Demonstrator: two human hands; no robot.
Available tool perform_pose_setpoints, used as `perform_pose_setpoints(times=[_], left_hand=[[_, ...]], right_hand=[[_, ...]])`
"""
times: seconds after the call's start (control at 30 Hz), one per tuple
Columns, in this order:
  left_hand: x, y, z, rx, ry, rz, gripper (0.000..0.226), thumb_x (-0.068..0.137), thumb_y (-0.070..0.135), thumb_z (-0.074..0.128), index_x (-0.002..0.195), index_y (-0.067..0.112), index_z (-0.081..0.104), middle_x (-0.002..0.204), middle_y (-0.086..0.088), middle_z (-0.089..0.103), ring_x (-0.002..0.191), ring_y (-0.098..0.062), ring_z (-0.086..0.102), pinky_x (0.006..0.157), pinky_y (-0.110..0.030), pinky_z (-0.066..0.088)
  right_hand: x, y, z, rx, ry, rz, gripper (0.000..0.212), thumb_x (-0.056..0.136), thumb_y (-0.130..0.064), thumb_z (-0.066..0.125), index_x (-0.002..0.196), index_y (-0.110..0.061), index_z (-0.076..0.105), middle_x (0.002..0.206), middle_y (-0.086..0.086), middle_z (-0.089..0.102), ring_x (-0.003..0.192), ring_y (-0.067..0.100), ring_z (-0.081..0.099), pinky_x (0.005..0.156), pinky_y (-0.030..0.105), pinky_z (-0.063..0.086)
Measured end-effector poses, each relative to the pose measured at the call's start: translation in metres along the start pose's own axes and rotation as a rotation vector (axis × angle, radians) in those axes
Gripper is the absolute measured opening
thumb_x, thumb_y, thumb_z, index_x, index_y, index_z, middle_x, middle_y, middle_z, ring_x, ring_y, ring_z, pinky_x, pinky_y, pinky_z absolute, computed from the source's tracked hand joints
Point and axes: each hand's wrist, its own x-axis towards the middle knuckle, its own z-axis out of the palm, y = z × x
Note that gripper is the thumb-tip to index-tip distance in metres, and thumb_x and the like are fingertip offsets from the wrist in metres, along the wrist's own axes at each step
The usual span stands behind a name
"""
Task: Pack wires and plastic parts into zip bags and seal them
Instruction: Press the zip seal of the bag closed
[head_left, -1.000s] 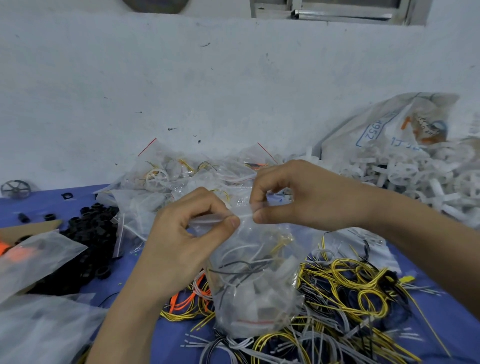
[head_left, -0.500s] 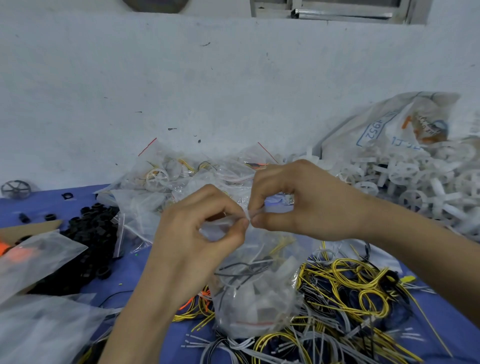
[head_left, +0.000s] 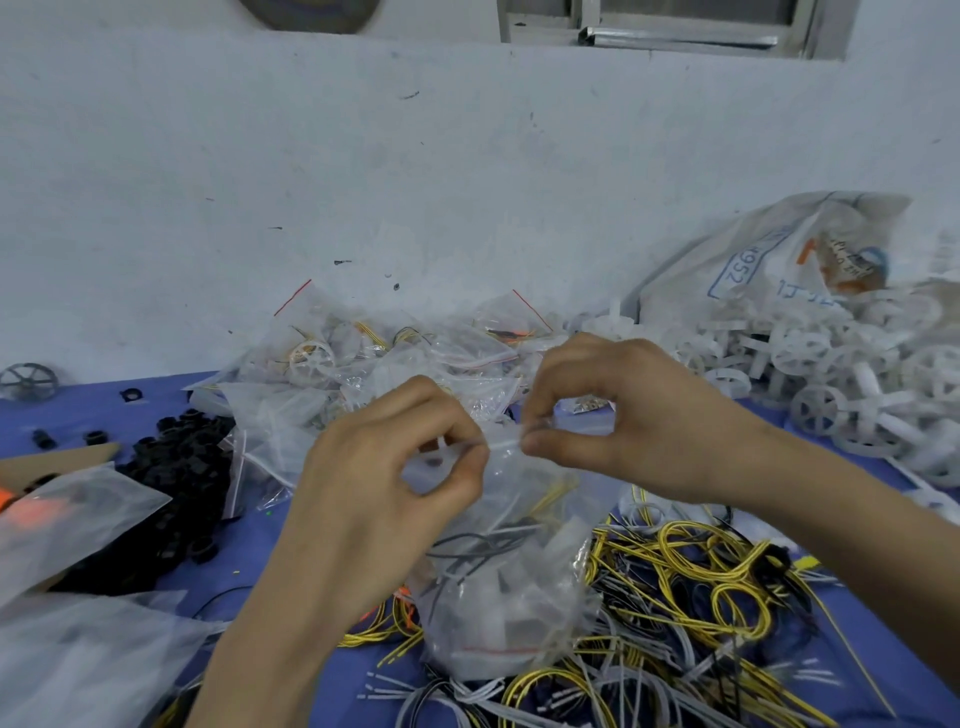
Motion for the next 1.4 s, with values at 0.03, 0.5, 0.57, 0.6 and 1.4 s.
perform_pose_setpoints(times=[0.03,0.5,0.57,0.6,1.4], left_hand=[[0.0,0.0,-0.001,-0.019,-0.004,-0.011,0.012,0.078,0.016,0.064,0.067,0.019,0.058,0.074,0.009,0.056,0.07,-0.012,0.054,0.065,-0.026,0.04],[-0.002,-0.004,0.001,0.251,0.02,-0.02,0.013,0.083,0.034,0.048,0.074,0.029,0.054,0.076,0.015,0.056,0.074,-0.006,0.055,0.084,-0.035,0.038],[-0.001,-0.003,0.004,0.255,0.028,0.003,0.014,0.083,0.034,0.048,0.074,0.028,0.057,0.077,0.017,0.057,0.075,-0.003,0.053,0.084,-0.031,0.036],[0.0,-0.003,0.006,0.243,0.027,0.016,0.016,0.084,0.033,0.049,0.075,0.027,0.06,0.077,0.017,0.057,0.074,-0.003,0.053,0.082,-0.028,0.036],[0.0,-0.019,0.014,0.114,0.049,-0.075,0.017,0.087,0.037,0.048,0.08,0.027,0.059,0.08,0.018,0.056,0.078,0.003,0.056,0.073,-0.023,0.041]], right_hand=[[-0.002,0.001,0.0,0.027,0.012,0.02,0.007,0.081,-0.016,0.073,0.076,-0.014,0.069,0.077,-0.008,0.065,0.079,0.008,0.056,0.079,0.008,0.032],[0.007,-0.002,0.023,0.306,0.137,0.143,0.015,0.076,-0.013,0.072,0.066,-0.022,0.067,0.074,-0.01,0.067,0.075,0.002,0.061,0.074,0.016,0.045],[0.005,-0.003,0.027,0.314,0.171,0.118,0.02,0.075,-0.011,0.072,0.064,-0.025,0.064,0.072,-0.01,0.065,0.075,0.004,0.061,0.074,0.018,0.045],[0.005,-0.003,0.028,0.316,0.172,0.111,0.021,0.075,-0.011,0.073,0.064,-0.026,0.063,0.072,-0.01,0.065,0.076,0.004,0.061,0.073,0.018,0.045],[0.006,0.023,0.033,0.437,0.169,0.176,0.011,0.074,-0.025,0.077,0.065,-0.024,0.07,0.07,-0.014,0.066,0.073,0.003,0.063,0.073,0.014,0.042]])
